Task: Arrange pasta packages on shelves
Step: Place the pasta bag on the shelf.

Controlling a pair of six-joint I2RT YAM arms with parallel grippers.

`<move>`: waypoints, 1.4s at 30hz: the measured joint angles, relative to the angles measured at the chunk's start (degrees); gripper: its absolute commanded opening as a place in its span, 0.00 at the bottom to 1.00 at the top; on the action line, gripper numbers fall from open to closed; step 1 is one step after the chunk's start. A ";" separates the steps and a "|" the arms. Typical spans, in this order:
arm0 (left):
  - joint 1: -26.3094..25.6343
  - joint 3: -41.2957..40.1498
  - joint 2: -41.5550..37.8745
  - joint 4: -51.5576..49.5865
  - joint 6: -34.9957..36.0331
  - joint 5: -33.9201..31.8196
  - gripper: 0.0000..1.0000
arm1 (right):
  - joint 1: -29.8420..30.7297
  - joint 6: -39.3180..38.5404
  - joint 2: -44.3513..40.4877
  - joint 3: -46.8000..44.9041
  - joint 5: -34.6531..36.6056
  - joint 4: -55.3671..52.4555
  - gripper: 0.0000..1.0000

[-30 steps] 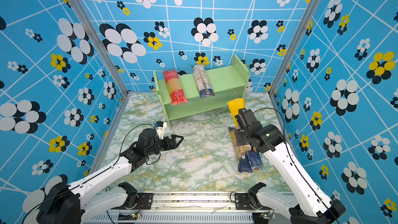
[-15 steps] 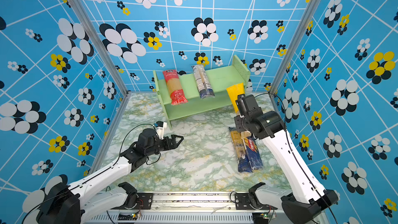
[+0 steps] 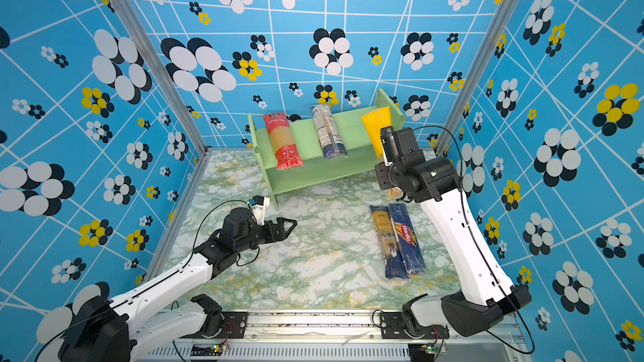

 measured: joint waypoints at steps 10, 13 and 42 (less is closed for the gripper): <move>0.00 0.00 0.17 0.02 -0.02 0.00 0.99 | -0.15 -3.26 5.62 9.14 -0.17 4.22 0.00; -0.04 0.00 0.17 0.00 -0.02 -0.02 0.99 | -0.28 -4.17 6.82 10.75 -0.24 5.84 0.00; -0.07 0.00 0.00 -0.26 -0.02 -0.70 0.99 | -4.07 -9.75 7.91 -5.95 -6.12 40.44 0.00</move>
